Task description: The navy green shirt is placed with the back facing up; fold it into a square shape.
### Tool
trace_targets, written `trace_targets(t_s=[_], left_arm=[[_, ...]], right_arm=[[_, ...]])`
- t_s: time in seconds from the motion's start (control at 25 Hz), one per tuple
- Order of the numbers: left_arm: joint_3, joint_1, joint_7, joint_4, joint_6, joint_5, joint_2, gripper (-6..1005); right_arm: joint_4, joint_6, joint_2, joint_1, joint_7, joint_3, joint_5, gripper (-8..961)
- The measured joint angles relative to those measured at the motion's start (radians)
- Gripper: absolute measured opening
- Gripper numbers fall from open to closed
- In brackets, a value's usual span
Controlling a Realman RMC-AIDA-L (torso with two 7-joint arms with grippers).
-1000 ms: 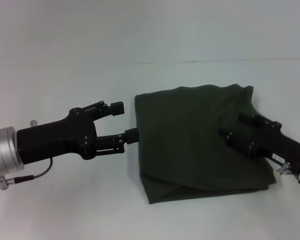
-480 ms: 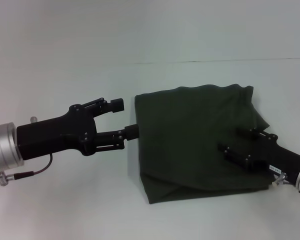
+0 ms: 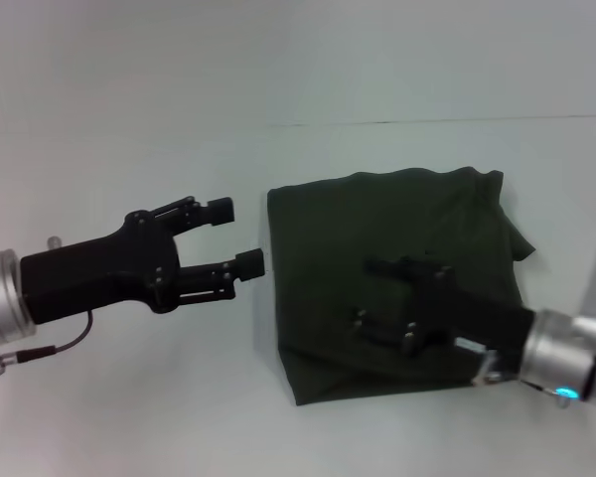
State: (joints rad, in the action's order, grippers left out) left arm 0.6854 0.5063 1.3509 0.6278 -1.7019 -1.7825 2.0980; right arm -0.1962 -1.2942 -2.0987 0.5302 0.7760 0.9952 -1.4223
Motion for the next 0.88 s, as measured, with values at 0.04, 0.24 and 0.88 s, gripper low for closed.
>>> trace_targets(t_s=[0.04,0.24,0.88], left_arm=[[-0.006,-0.006,-0.003,0.001,0.000,-0.001,0.000,909],[-0.022,-0.021,-0.006,0.010,-0.001,-0.002,-0.001,908],[-0.027,-0.030,-0.019,0.012,-0.015,-0.003,0.004,908]], right_arm=[[0.011,0.011,-0.001,0.017,-0.003,0.015,0.000,744],[0.049,0.087,-0.009,0.088,-0.022,0.105,-0.001,743],[0.047,0.098,-0.004,0.083,-0.056,0.111,0.088,742]])
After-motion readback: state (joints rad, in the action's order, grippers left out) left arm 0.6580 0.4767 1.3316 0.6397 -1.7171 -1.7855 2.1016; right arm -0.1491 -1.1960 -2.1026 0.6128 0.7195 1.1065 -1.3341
